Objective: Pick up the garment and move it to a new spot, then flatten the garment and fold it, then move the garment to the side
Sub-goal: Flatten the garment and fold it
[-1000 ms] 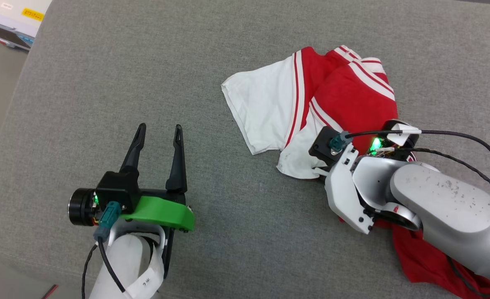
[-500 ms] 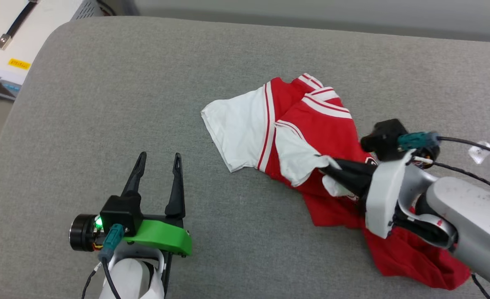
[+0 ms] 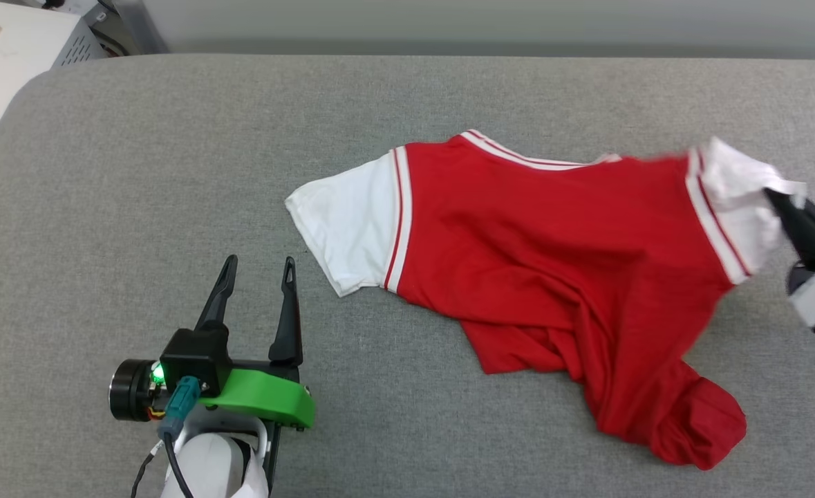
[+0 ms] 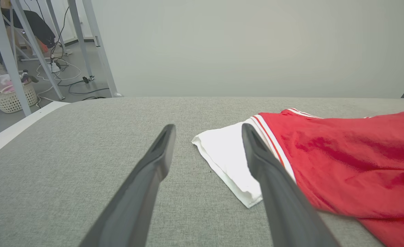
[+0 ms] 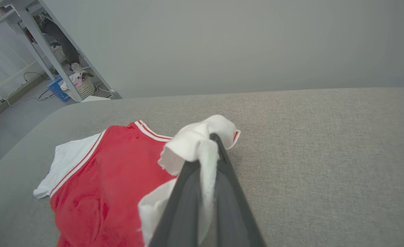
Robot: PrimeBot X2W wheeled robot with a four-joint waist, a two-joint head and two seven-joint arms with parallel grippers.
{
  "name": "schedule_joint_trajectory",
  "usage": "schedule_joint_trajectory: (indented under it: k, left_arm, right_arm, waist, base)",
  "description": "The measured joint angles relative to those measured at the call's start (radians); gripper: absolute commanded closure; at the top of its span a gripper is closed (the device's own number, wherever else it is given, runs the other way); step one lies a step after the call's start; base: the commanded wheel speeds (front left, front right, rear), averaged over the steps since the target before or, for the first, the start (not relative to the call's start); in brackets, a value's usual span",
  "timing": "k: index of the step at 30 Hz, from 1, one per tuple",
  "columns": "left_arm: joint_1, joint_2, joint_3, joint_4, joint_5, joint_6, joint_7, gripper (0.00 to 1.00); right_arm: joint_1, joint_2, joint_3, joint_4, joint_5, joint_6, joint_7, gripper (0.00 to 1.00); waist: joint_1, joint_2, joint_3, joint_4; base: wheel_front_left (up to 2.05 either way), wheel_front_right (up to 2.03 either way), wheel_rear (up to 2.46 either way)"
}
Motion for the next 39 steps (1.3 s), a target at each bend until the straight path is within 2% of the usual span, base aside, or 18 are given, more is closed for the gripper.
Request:
schedule_joint_trajectory:
  k: [8, 14, 18, 19, 20, 21, 26, 31, 35, 39]
  left_arm:
    - [-0.005, 0.000, -0.007, -0.002, 0.000, -0.004, 0.000, 0.00]
    - [-0.021, 0.000, -0.010, -0.002, 0.000, -0.005, 0.000, 0.00]
    - [-0.023, 0.000, -0.008, 0.001, 0.000, -0.005, 0.000, 0.00]
    - [-0.023, 0.000, -0.008, 0.003, 0.000, -0.005, 0.000, 0.00]
    - [-0.023, 0.000, -0.008, 0.005, 0.000, -0.005, 0.000, 0.00]
    - [-0.023, 0.000, -0.008, 0.007, 0.000, -0.005, 0.000, 0.00]
    - [-0.021, 0.000, 0.007, 0.010, 0.007, -0.005, 0.000, 0.00]
    - [-0.012, 0.000, 0.038, 0.002, 0.024, -0.006, 0.000, 0.00]
    - [-0.013, 0.004, 0.053, -0.010, 0.038, -0.023, 0.000, 0.00]
    - [-0.042, 0.031, 0.058, -0.018, 0.055, -0.046, 0.000, 0.00]
  right_arm:
    - [0.101, 0.000, -0.145, 0.272, 0.079, 0.000, -0.020, 1.00]
    - [0.138, 0.006, -0.184, 0.461, 0.123, 0.000, 0.018, 1.00]
    - [0.140, 0.033, -0.187, 0.530, 0.126, 0.000, 0.024, 1.00]
    - [0.139, 0.041, -0.192, 0.538, 0.126, 0.000, 0.010, 0.74]
    - [0.139, 0.048, -0.194, 0.542, 0.126, 0.000, -0.003, 0.18]
    - [0.139, 0.051, -0.195, 0.546, 0.121, 0.000, -0.016, 0.00]
    - [0.135, 0.046, -0.243, 0.551, 0.032, 0.000, -0.071, 0.00]
    - [0.135, 0.052, -0.436, 0.452, -0.180, 0.000, -0.071, 0.00]
    - [0.193, 0.137, -0.616, 0.286, -0.387, 0.000, -0.076, 0.00]
    - [0.297, 0.281, -0.765, 0.072, -0.601, 0.000, -0.076, 0.00]
  waist:
    - [0.0000, 0.0000, 0.038, 0.006]
    - [0.0000, 0.0000, 0.062, 0.021]
    - [0.0000, 0.0000, 0.067, 0.026]
    - [0.0000, 0.0000, 0.065, 0.025]
    - [0.0000, 0.0000, 0.061, 0.024]
    - [0.0000, 0.0000, 0.057, 0.023]
    - [0.0000, 0.0000, 0.025, 0.015]
    - [0.0000, 0.0000, -0.007, -0.005]
    - [0.0000, 0.0000, -0.029, -0.025]
    - [0.0000, 0.0000, -0.044, -0.040]
  base:
    - [0.00, 0.00, 0.00]
    - [0.00, 0.00, 0.00]
    - [0.00, 0.00, 0.00]
    - [0.00, 0.00, 0.00]
    - [0.00, 0.00, 0.00]
    - [0.00, 0.00, 0.00]
    - [0.00, 0.00, 0.00]
    - [0.00, 0.00, 0.00]
    - [0.00, 0.00, 0.00]
    - [0.00, 0.00, 0.00]
